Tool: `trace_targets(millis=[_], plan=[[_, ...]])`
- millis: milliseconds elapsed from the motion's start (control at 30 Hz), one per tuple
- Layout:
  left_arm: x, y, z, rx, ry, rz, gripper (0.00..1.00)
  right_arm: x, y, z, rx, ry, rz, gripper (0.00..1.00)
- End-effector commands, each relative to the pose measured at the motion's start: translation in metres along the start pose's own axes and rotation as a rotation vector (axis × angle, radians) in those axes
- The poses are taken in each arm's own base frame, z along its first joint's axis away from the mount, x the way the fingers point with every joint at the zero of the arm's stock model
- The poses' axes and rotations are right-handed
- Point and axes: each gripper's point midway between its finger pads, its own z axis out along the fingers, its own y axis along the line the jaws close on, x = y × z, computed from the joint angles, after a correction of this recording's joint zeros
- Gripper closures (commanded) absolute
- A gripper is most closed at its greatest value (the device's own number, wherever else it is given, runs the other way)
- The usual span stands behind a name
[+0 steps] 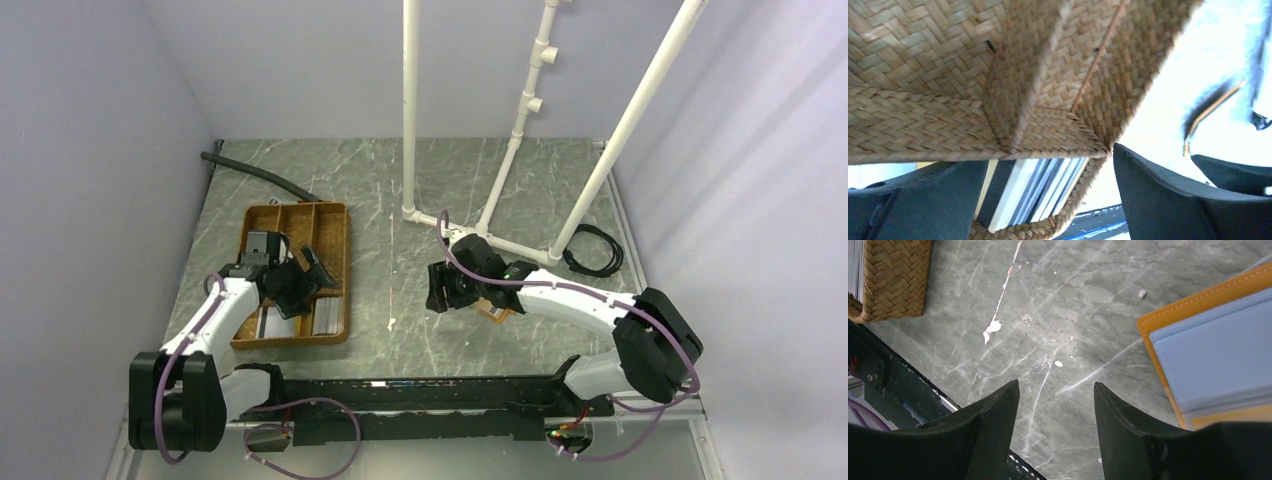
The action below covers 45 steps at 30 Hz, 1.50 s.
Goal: Put the credit cards into the card holder
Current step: Move the storage box to the center of the board.
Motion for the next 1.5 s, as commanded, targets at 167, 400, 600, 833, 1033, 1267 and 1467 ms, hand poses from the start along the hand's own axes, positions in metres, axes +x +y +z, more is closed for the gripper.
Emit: trace_targets(millis=[167, 400, 600, 833, 1033, 1267, 1467], plan=[[0.014, -0.034, -0.016, 0.185, 0.052, -0.002, 0.13, -0.026, 0.02, 0.003, -0.026, -0.077, -0.017, 0.41], [0.016, -0.024, -0.017, 0.1, 0.051, -0.005, 0.01, -0.026, 0.022, 0.002, -0.025, -0.083, -0.018, 0.41], [0.023, -0.017, -0.006, 0.057, 0.058, 0.004, 0.0, -0.023, 0.021, 0.004, -0.025, -0.078, -0.019, 0.41], [0.044, -0.013, 0.011, 0.007, 0.168, 0.024, 0.0, -0.026, 0.023, 0.003, -0.028, -0.088, -0.024, 0.41], [0.052, -0.017, 0.013, 0.01, 0.201, 0.054, 0.04, -0.025, 0.023, 0.003, -0.028, -0.089, -0.022, 0.41], [0.053, -0.052, -0.011, 0.223, 0.162, 0.067, 0.28, -0.026, 0.022, 0.002, -0.024, -0.092, -0.023, 0.41], [0.056, -0.047, -0.01, 0.192, 0.188, 0.078, 0.39, -0.025, 0.042, 0.009, -0.066, -0.081, -0.016, 0.41]])
